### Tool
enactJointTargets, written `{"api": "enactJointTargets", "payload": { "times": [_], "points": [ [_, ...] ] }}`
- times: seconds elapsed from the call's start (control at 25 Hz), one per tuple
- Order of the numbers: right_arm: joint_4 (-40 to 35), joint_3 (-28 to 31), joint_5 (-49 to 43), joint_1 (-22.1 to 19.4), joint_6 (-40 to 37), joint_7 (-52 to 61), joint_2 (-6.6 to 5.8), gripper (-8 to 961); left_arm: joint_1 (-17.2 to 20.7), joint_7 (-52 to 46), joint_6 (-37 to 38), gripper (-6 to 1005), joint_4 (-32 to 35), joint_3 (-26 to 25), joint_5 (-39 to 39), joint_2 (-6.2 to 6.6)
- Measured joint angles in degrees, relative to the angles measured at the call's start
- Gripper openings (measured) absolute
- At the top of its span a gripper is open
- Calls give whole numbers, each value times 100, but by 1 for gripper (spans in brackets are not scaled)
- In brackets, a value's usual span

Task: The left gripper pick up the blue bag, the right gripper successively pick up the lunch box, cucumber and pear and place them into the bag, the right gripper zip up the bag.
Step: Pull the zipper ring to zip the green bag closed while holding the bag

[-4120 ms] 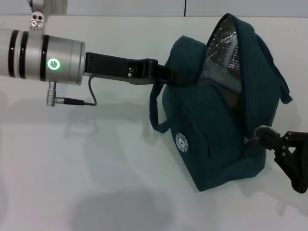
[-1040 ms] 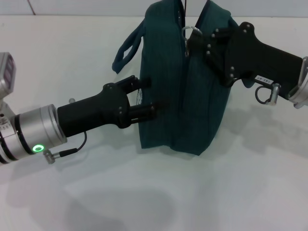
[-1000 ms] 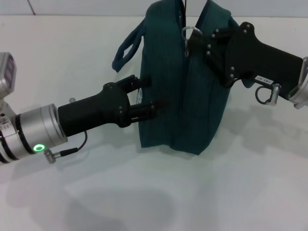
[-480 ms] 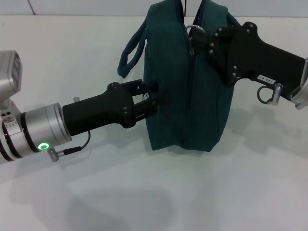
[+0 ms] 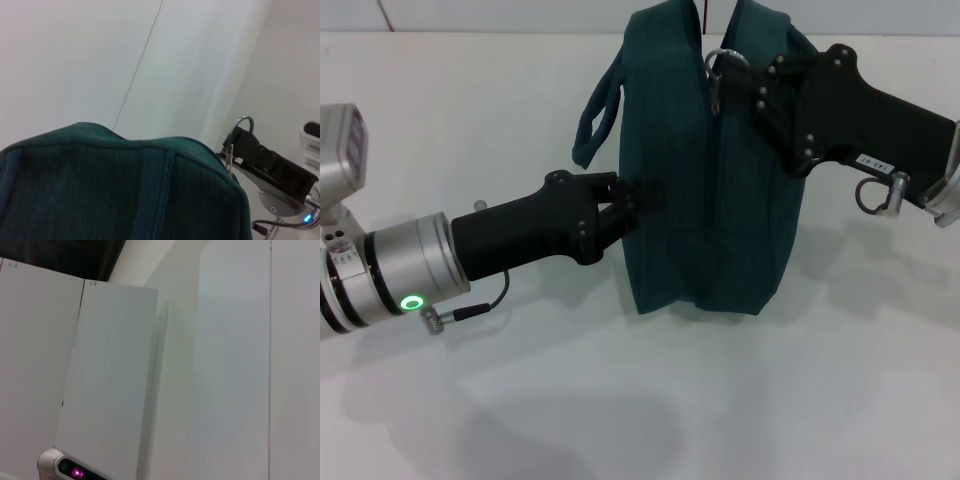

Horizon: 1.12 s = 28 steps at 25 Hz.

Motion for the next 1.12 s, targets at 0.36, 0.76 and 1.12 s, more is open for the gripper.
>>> {"api": "enactJointTargets", "payload": {
  "times": [0.36, 0.76, 1.12],
  "points": [
    [3, 1, 222, -5, -41, 25, 0, 4, -8, 9, -184, 87, 43, 523, 17, 18],
    [9, 26, 365, -43, 14, 138, 0, 4, -12, -27, -264, 64, 61, 741, 185, 39],
    [-16, 61, 457, -2, 227, 1905, -57, 3, -17, -53, -202, 63, 101, 760, 316, 62]
  ]
}}
